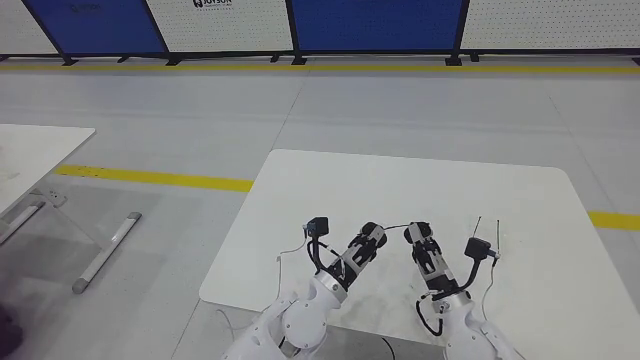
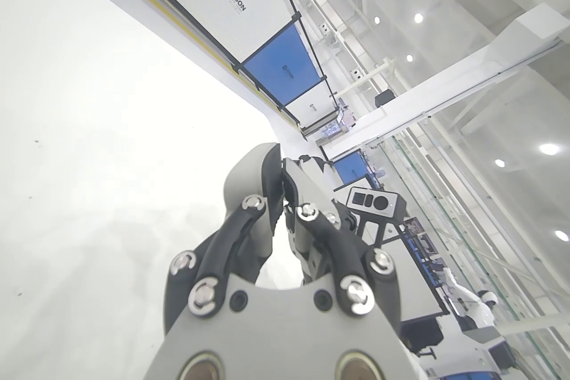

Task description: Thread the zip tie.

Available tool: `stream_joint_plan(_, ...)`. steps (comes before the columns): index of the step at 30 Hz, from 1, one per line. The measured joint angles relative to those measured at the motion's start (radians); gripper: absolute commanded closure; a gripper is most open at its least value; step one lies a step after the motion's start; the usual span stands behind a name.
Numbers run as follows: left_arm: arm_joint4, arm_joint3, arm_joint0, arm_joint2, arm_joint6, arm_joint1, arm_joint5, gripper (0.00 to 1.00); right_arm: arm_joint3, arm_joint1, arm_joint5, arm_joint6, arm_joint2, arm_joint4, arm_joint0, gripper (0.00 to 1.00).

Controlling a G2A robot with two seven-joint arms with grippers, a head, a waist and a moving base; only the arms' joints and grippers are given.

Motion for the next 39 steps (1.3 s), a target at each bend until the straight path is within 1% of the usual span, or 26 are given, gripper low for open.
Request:
stream_joint_plan(6,-0.007,0.002,0.0,0.0,-0.006,0.0,-0.008,1.0,-0.006,-0.001,0.0,0.01,-0.001,-0.016,-0.002,1.0)
stream_joint_plan(7,-0.009,0.002,0.0,0.0,-0.005,0.0,-0.008,1.0,-0.006,-0.001,0.0,0.01,-0.001,-0.016,-0.003,0.96)
stream_joint_plan(8,-0.01,0.002,0.001,-0.001,-0.002,0.0,-0.009,1.0,-0.007,-0.001,0.0,0.01,0.0,-0.015,-0.004,0.87)
stream_joint_plan(9,-0.011,0.002,0.001,-0.002,0.0,0.0,-0.009,1.0,-0.008,-0.001,0.0,0.01,0.0,-0.014,-0.005,0.73)
stream_joint_plan(10,-0.013,0.002,0.002,-0.002,0.002,0.0,-0.008,1.0,-0.008,-0.001,0.0,0.011,0.002,-0.012,-0.006,0.69)
stream_joint_plan(13,-0.016,0.003,0.002,-0.002,0.007,0.0,-0.004,1.0,-0.009,-0.001,0.0,0.012,0.004,-0.01,-0.009,0.65)
stream_joint_plan(17,-0.027,0.005,0.001,-0.001,0.015,-0.002,0.0,1.0,-0.013,0.0,0.0,0.015,0.007,-0.001,-0.013,0.62)
stream_joint_plan(20,-0.037,0.003,-0.001,0.0,0.017,-0.003,0.002,1.0,-0.018,0.003,0.0,0.017,0.011,0.001,-0.018,0.62)
stream_joint_plan(23,-0.044,0.0,0.0,0.001,0.022,-0.004,0.001,1.0,-0.024,0.005,0.0,0.014,0.014,-0.004,-0.023,0.54)
stream_joint_plan(24,-0.05,-0.001,0.0,0.002,0.024,-0.005,0.0,1.0,-0.026,0.006,0.0,0.012,0.015,-0.005,-0.025,0.44)
stream_joint_plan(25,-0.058,-0.003,0.001,0.002,0.026,-0.005,-0.002,1.0,-0.027,0.007,0.0,0.008,0.018,-0.006,-0.028,0.07)
stream_joint_plan(26,-0.071,-0.005,0.002,0.001,0.028,-0.006,-0.005,1.0,-0.025,0.008,0.0,-0.001,0.023,-0.008,-0.034,0.0)
stream_joint_plan(29,-0.105,-0.01,0.004,-0.002,0.028,-0.007,-0.01,1.0,-0.012,0.01,0.007,-0.032,0.044,-0.026,-0.05,0.0)
stream_joint_plan(32,-0.109,-0.01,0.005,-0.002,0.027,-0.007,-0.01,1.0,-0.01,0.01,0.01,-0.003,0.045,-0.025,-0.056,0.0)
stream_joint_plan(39,-0.108,-0.01,0.004,-0.002,0.027,-0.007,-0.01,1.0,-0.009,0.01,0.012,-0.002,0.045,-0.026,-0.054,0.0)
